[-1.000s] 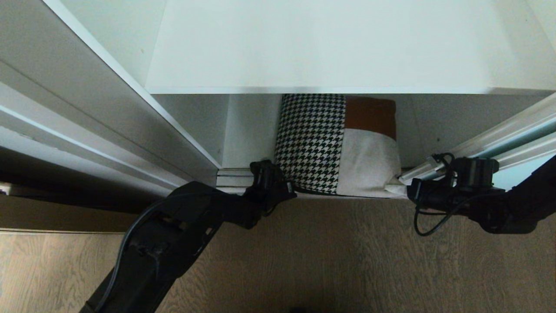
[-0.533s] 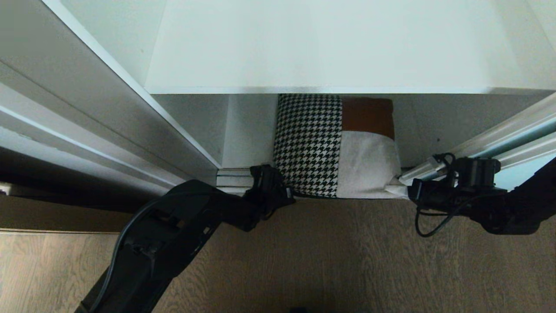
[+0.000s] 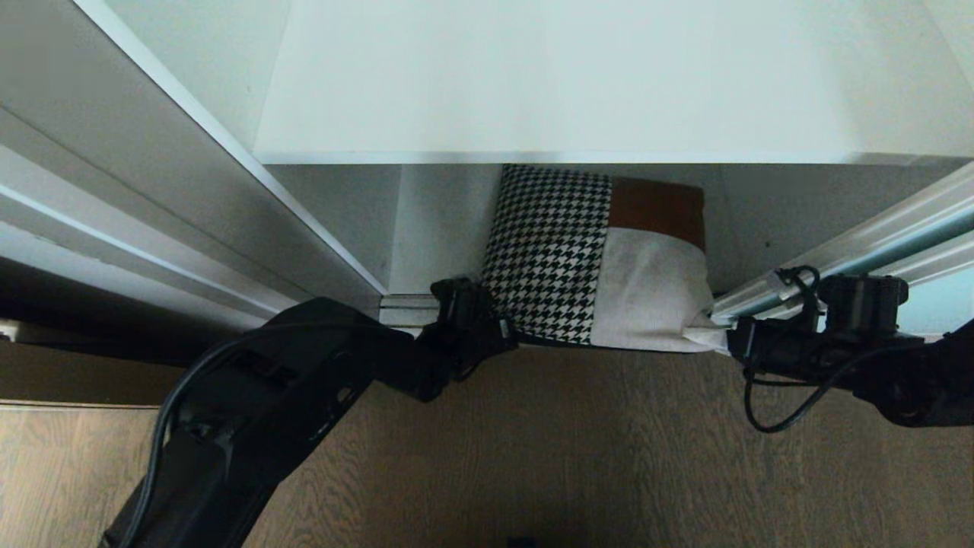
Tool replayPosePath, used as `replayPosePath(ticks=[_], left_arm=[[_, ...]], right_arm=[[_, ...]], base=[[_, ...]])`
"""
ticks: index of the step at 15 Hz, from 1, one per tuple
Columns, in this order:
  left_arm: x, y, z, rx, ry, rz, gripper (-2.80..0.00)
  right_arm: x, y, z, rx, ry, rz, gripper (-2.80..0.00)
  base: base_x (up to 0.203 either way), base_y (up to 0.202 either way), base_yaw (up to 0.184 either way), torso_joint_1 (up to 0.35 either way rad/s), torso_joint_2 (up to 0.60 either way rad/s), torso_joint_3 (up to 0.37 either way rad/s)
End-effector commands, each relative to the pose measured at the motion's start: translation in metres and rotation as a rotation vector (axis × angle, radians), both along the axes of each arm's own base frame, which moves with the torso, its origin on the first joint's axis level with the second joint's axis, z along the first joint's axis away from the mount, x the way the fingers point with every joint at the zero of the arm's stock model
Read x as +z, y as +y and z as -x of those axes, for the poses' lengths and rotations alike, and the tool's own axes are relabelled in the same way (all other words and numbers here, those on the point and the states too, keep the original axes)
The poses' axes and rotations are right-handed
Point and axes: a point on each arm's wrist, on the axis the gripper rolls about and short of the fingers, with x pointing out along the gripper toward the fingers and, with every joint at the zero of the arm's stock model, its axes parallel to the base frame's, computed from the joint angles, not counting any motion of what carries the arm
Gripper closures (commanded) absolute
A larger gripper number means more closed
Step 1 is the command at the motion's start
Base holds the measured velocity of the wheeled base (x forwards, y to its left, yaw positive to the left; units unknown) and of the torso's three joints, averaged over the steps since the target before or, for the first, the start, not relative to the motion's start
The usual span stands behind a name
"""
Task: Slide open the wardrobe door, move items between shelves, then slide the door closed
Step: Place the pillow on the higher shelf
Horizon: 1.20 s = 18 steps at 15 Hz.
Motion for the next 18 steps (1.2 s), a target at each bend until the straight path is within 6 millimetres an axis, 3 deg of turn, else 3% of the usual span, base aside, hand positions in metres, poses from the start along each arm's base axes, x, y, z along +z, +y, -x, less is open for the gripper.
replayPosePath(ticks=[1, 4, 8, 12, 18], left_arm=[[0.023, 0.002, 0.006, 0.007, -0.027, 0.024, 0.0], [0.042, 0.004, 0.027, -0.004, -0.014, 0.041, 0.0], [0.069, 0.009, 0.039, -0.003, -0.039, 0.075, 0.0], [0.094, 0.0, 0.059, -0.046, -0.115, 0.114, 0.0], [0.115, -0.012, 0.08, -0.094, -0.151, 0.104, 0.0]], right_arm=[[0.016, 0.002, 0.012, 0.009, -0.034, -0.001, 0.0], [0.03, 0.015, 0.033, 0.038, -0.055, -0.002, 0.0], [0.044, 0.023, 0.059, 0.06, -0.078, -0.001, 0.0], [0.055, 0.025, 0.081, 0.066, -0.105, -0.002, 0.0], [0.077, 0.028, 0.118, 0.08, -0.171, -0.007, 0.0]], base=[[0.0, 0.0, 0.0, 0.0, 0.0, 0.0], [0.0, 0.0, 0.0, 0.0, 0.0, 0.0], [0.0, 0.0, 0.0, 0.0, 0.0, 0.0], [0.0, 0.0, 0.0, 0.0, 0.0, 0.0], [0.0, 0.0, 0.0, 0.0, 0.0, 0.0]])
